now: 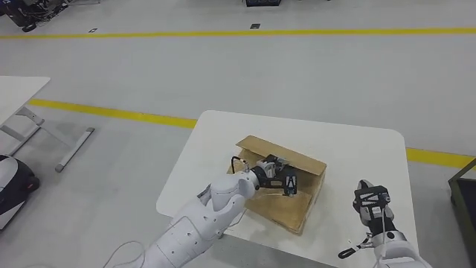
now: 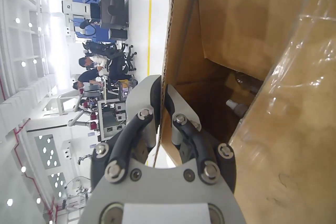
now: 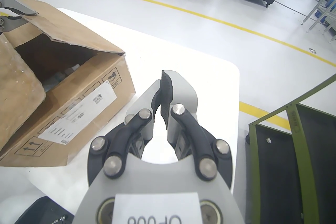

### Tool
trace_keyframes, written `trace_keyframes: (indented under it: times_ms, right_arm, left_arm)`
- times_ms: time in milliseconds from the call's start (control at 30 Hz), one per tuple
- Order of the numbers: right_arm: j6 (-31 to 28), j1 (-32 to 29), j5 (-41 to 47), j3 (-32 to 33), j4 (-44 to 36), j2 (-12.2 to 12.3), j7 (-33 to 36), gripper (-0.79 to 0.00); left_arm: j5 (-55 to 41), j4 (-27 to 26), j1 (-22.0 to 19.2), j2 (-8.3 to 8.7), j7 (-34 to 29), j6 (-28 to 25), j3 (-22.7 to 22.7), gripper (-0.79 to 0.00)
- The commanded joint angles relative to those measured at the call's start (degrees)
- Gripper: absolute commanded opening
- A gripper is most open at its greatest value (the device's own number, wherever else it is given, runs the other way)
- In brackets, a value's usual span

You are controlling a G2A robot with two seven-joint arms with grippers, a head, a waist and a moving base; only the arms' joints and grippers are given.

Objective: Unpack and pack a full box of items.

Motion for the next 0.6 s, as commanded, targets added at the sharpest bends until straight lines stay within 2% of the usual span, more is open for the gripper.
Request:
trace_keyframes:
  times_ms: [0, 100, 133, 167, 200, 333, 567]
  right_arm:
    - [-0.1, -0.4, 0.2, 0.3, -0.3, 0.1, -0.2, -0.785]
    - [-0.3, -0.8, 0.3, 0.9, -0.6, 0.2, -0.5, -0.785]
    - [-0.3, -1.0, 0.4, 1.0, -0.7, 0.2, -0.6, -0.785]
    - [-0.3, -1.1, 0.5, 1.2, -0.7, 0.3, -0.6, -0.785]
    - [-0.3, -1.2, 0.7, 1.5, -0.8, 0.3, -0.8, -0.785]
    - [-0.6, -1.7, 0.6, 2.1, -1.3, 0.5, -0.9, -0.785]
    - [-0.1, -3.5, 0.7, 4.2, -3.4, 0.8, -1.2, -0.785]
  left_arm:
    - [-0.4, -1.9, 0.7, 0.07, -0.6, -1.2, 0.0, -0.785]
    - [-1.3, -3.9, 1.3, 0.08, -1.1, -2.4, 0.0, -0.785]
    - [-1.6, -4.1, 1.4, 0.05, -1.3, -2.4, 0.0, -0.662]
    - [-1.8, -4.3, 1.2, -0.03, -1.6, -1.8, 0.2, -0.052]
    - [-1.1, -3.9, 0.6, -0.17, -2.1, -0.7, 0.6, 0.0]
    - [-0.6, -1.8, -2.4, -0.87, -2.0, 3.3, 2.6, 0.0]
    - [-4.6, 7.0, -12.1, -3.75, -2.2, 14.1, 7.5, 0.0]
